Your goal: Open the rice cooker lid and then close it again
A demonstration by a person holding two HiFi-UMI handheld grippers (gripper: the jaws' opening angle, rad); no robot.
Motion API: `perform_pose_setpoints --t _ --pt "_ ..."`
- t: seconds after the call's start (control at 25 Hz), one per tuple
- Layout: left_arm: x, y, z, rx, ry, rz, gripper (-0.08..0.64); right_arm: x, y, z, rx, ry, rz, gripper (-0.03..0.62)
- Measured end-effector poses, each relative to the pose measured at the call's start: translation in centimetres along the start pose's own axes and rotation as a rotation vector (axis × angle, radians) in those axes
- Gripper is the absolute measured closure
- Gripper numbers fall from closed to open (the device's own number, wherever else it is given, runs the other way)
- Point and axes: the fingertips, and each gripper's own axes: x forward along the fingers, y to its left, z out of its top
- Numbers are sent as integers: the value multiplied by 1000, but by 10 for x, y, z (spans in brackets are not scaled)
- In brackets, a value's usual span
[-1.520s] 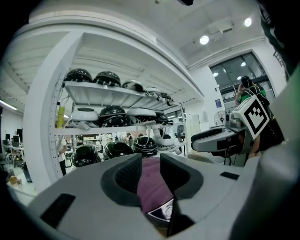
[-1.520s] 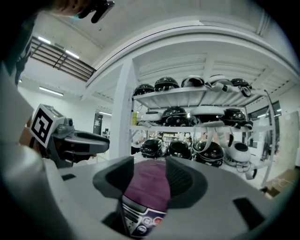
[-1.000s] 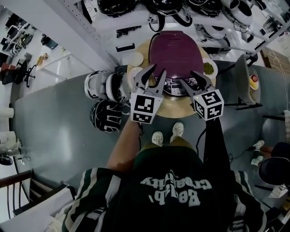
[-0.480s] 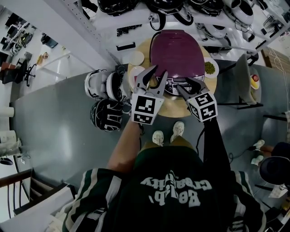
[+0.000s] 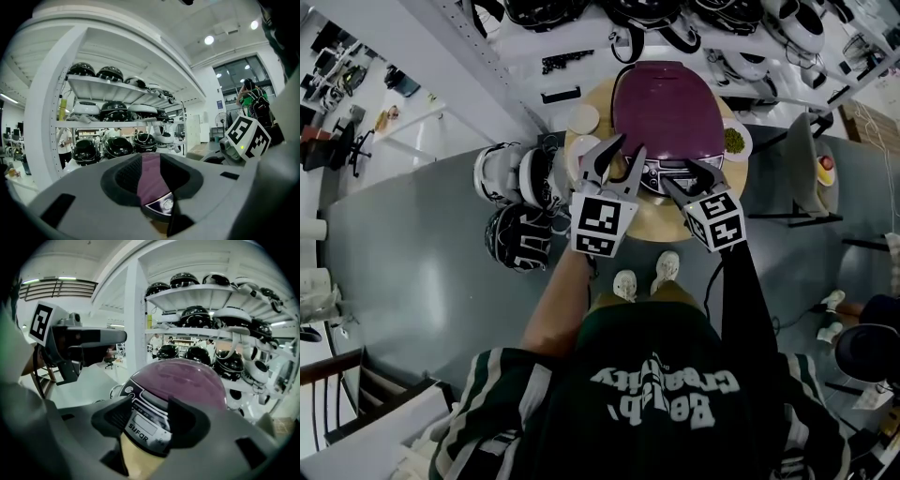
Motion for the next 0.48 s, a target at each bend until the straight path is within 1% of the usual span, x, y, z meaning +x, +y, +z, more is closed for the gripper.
perform_pose_setpoints --t 0.2,0.48 --pt "-3 0 4 3 -8 -4 453 0 3 -1 -11 7 -9 322" --pt "-8 4 4 5 -9 -1 453 0 4 0 -11 5 -24 321"
